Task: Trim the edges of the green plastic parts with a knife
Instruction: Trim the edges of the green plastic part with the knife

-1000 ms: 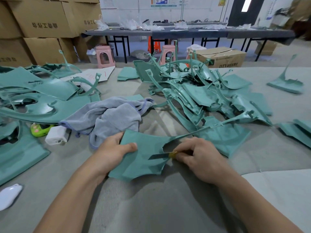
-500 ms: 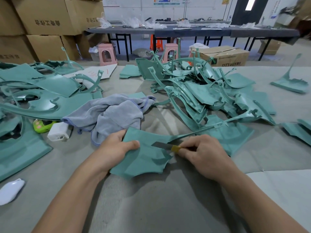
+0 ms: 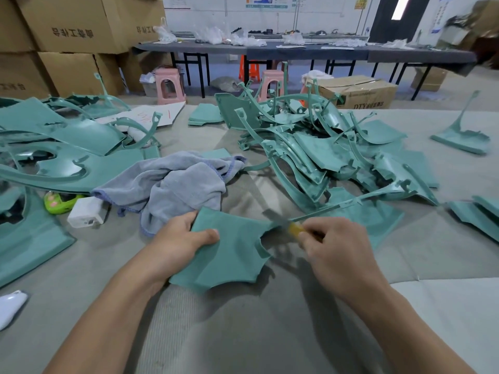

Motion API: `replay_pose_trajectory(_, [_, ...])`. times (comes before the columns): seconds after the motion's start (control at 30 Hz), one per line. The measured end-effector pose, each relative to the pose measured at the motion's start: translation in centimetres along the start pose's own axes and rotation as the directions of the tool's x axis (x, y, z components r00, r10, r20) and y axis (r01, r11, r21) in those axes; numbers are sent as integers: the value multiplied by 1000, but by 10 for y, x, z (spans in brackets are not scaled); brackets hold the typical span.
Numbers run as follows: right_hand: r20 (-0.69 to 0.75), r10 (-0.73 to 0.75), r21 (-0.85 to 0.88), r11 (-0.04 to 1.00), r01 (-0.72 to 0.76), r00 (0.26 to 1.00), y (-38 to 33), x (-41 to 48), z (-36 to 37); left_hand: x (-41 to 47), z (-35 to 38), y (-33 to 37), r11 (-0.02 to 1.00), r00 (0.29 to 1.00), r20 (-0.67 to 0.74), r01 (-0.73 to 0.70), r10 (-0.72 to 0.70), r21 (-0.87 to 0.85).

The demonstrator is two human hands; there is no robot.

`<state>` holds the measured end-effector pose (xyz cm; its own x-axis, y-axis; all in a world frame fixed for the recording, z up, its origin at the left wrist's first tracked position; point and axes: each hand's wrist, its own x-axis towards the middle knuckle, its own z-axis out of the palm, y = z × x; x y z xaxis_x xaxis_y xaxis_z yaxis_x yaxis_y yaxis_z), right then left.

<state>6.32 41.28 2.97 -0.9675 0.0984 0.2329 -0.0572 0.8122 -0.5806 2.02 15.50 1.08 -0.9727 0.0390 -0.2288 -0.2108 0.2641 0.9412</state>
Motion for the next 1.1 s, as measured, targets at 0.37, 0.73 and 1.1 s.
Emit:
replay_pose_trajectory(0.37, [-205, 92, -148, 981, -123, 975, 12, -3, -20, -1, 1, 0, 999, 1000, -7, -21, 21, 38])
replay_pose_trajectory(0.73, [-245, 189, -302, 917, -260, 951, 35, 12, -25, 4, 9, -3, 999, 999, -29, -34, 35, 22])
replay_pose_trajectory(1.1, [264, -274, 142, 959, 244, 925, 18, 6, -11, 6, 7, -7, 999, 998, -59, -27, 29, 23])
